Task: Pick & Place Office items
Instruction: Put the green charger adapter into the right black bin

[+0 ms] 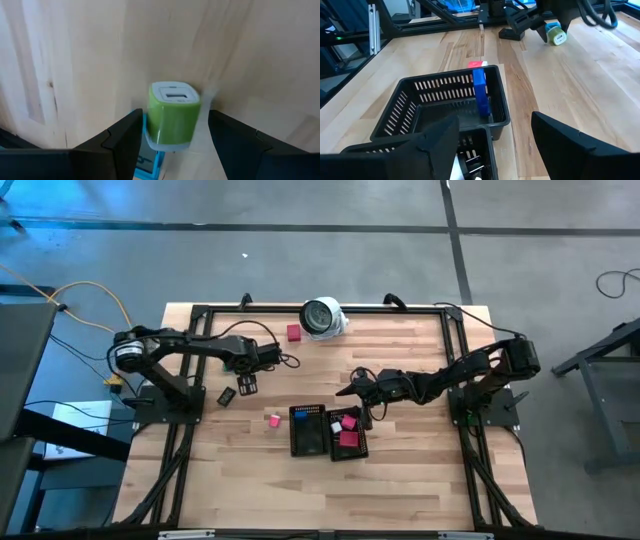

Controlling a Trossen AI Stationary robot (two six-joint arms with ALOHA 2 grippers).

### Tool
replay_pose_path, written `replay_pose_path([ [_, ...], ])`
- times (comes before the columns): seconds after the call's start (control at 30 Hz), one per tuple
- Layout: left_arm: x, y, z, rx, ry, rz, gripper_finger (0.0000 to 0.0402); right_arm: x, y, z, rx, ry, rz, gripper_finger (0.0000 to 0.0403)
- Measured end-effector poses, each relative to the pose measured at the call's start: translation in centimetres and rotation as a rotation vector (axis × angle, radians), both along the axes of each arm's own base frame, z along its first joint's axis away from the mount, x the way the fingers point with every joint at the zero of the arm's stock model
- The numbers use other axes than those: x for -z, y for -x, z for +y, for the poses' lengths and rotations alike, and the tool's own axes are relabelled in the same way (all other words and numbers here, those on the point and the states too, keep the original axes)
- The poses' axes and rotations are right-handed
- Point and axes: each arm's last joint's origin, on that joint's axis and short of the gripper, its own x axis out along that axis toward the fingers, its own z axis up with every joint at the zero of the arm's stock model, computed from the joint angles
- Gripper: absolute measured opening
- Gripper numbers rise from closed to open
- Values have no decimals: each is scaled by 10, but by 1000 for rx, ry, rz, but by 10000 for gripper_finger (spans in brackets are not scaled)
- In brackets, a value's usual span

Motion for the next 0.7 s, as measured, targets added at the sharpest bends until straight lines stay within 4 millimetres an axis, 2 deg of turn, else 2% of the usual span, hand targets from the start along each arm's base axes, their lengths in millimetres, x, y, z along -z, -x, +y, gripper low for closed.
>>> replay_pose_path([
  [0.2, 7, 1, 8, -40, 14, 27, 216, 0, 0, 0, 0, 0, 0, 236],
  [0.3, 7, 2, 9, -49, 17, 26, 203, 0, 0, 0, 0, 0, 0, 236],
  [0.5, 8, 2, 10, -55, 9, 31, 126, 0, 0, 0, -1, 0, 0, 236],
  [0.7, 8, 2, 10, -82, 3, 22, 128, 0, 0, 0, -1, 0, 0, 236],
])
